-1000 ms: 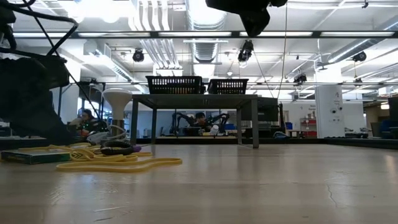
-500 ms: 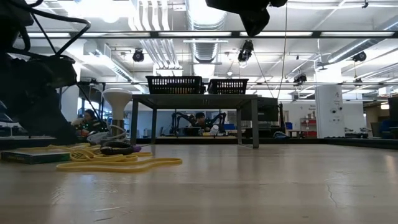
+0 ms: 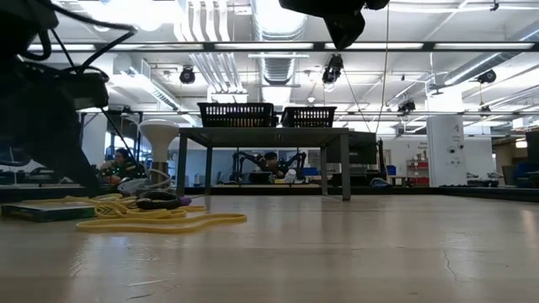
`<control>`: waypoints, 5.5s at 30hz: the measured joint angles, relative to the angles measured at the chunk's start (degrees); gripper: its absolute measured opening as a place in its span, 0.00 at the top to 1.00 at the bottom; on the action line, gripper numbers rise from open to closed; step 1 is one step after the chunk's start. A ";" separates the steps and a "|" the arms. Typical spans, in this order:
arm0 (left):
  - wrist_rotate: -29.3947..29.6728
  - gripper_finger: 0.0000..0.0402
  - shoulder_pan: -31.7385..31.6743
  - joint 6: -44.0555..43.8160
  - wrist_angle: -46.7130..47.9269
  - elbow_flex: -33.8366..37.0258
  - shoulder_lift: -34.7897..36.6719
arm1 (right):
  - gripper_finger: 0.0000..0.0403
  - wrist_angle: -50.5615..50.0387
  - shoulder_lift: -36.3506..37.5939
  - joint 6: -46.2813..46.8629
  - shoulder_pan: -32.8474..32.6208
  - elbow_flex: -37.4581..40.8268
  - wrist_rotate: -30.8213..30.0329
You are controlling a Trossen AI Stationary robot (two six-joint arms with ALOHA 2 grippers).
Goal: Pick & Place Office Desk Supplies
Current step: Put the yellow rubber band into the top left black bin, then put the yellow rubber band into the top left black bin on the shelf, then put the black spring keychain into the right black bin on the shelf
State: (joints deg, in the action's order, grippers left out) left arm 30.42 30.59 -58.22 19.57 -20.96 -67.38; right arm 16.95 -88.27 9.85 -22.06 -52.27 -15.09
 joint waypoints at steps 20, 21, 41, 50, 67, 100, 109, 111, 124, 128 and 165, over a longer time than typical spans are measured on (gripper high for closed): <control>1.67 0.78 -0.09 7.09 -12.20 5.40 -0.01 | 0.81 0.00 0.00 0.02 -0.04 0.07 0.02; 1.62 0.81 -0.09 7.09 -12.26 5.55 -0.01 | 0.81 0.00 0.00 0.02 -0.04 0.09 0.02; 1.61 1.00 -0.20 10.72 2.99 -5.61 0.01 | 0.81 -0.02 0.00 0.24 -0.04 0.33 0.02; 9.86 1.00 -0.39 15.41 18.36 -19.36 0.01 | 0.84 0.00 -0.02 0.10 -0.04 0.73 0.02; 2.78 1.00 -22.72 52.76 10.15 -44.70 0.03 | 0.85 -1.85 0.93 0.51 -1.77 0.98 0.05; -18.42 1.00 -62.97 86.93 -8.61 -62.21 -25.87 | 0.85 -19.57 5.96 -11.83 13.46 3.61 -35.01; -16.06 1.00 -63.45 87.63 -11.47 -59.13 -25.45 | 0.85 -19.44 8.54 -10.74 16.13 3.61 -34.97; -16.10 1.00 -64.40 87.77 -13.43 -58.41 -25.47 | 0.85 -19.32 8.96 -10.44 16.24 3.61 -34.97; -21.47 0.98 -69.55 86.02 -15.57 -51.66 -25.82 | 0.85 -13.13 7.73 -9.97 17.77 3.54 -34.46; -23.12 0.88 -69.56 84.64 -9.29 -52.72 -25.56 | 0.85 -11.86 6.64 -8.56 17.53 3.54 -32.55; 0.30 0.69 -7.83 27.41 -6.64 -5.76 6.82 | 0.63 -6.96 -28.76 -6.60 19.90 -18.06 21.32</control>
State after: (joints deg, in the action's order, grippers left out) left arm 30.72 22.75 -30.81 12.93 -26.71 -60.56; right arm 9.99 -117.03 3.25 -2.17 -70.33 6.23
